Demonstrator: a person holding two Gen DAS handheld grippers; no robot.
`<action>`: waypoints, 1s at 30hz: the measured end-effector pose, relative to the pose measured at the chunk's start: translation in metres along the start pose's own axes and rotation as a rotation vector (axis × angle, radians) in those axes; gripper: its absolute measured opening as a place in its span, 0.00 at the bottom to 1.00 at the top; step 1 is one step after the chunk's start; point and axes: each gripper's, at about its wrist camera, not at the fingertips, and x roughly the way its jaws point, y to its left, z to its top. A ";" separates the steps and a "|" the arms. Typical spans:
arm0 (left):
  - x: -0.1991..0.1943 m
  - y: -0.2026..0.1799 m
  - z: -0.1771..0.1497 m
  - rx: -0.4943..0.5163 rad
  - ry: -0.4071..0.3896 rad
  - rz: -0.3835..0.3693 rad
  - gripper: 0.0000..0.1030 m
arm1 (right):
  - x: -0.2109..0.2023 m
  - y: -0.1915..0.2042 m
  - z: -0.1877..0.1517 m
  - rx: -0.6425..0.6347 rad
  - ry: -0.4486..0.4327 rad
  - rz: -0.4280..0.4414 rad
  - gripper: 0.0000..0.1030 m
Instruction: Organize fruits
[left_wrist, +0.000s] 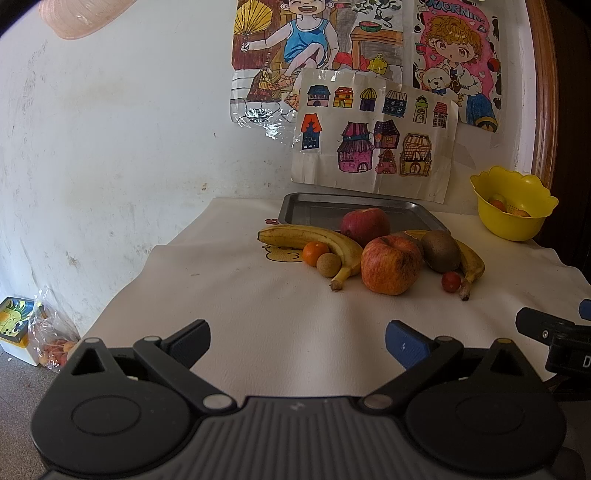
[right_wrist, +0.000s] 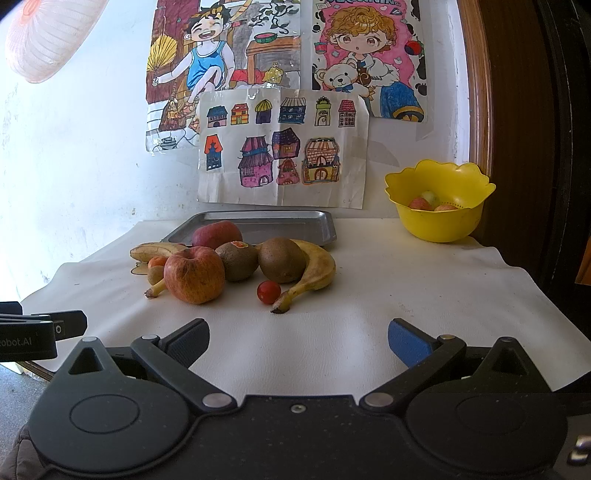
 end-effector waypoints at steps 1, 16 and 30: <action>0.000 0.000 0.000 0.000 0.000 0.000 1.00 | 0.000 0.000 0.000 0.000 0.000 0.000 0.99; 0.000 0.000 0.000 0.000 0.000 0.000 1.00 | -0.002 0.002 0.000 0.001 0.000 0.002 0.99; 0.007 -0.001 0.002 0.010 0.013 0.003 1.00 | -0.001 0.006 -0.002 -0.001 -0.007 0.043 0.99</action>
